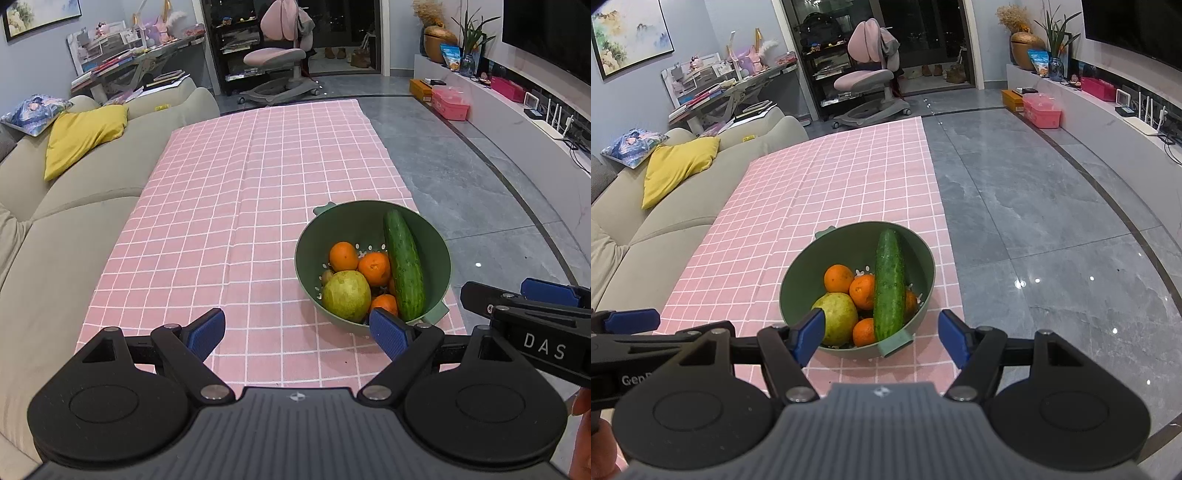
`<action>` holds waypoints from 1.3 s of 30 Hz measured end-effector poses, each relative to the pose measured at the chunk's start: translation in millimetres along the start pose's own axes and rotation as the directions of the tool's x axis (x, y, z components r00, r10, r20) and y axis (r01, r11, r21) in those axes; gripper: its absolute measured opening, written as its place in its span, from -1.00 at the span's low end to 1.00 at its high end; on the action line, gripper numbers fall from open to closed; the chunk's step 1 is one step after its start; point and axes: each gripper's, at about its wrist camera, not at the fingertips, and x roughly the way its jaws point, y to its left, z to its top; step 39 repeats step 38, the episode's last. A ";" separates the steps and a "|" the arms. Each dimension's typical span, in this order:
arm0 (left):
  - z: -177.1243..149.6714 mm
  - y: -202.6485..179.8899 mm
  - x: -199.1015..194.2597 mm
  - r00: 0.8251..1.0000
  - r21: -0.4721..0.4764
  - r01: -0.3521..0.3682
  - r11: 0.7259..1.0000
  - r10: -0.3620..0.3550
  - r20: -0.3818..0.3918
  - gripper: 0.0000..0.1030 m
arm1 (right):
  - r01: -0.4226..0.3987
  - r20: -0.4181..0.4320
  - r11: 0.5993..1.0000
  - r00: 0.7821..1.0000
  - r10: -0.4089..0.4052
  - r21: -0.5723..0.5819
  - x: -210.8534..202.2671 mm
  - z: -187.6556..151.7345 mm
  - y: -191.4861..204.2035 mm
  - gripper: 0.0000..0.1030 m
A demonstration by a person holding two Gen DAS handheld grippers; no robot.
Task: Organize fruits
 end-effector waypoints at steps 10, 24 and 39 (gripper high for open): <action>-0.2 -1.5 -0.8 1.000 -0.002 -0.002 1.000 0.002 -0.004 1.00 | 0.003 0.000 1.000 1.000 -0.003 0.000 -0.6 0.3 -0.7 0.26; -0.1 -5.1 -1.2 1.000 0.003 -0.005 1.000 0.005 -0.001 1.00 | 0.011 -0.003 1.000 1.000 -0.011 0.008 -3.4 -0.2 -2.2 0.26; -2.0 -9.2 -0.7 1.000 0.012 0.006 1.000 -0.007 0.017 1.00 | 0.026 -0.008 1.000 1.000 -0.026 0.009 -6.5 0.3 -0.1 0.26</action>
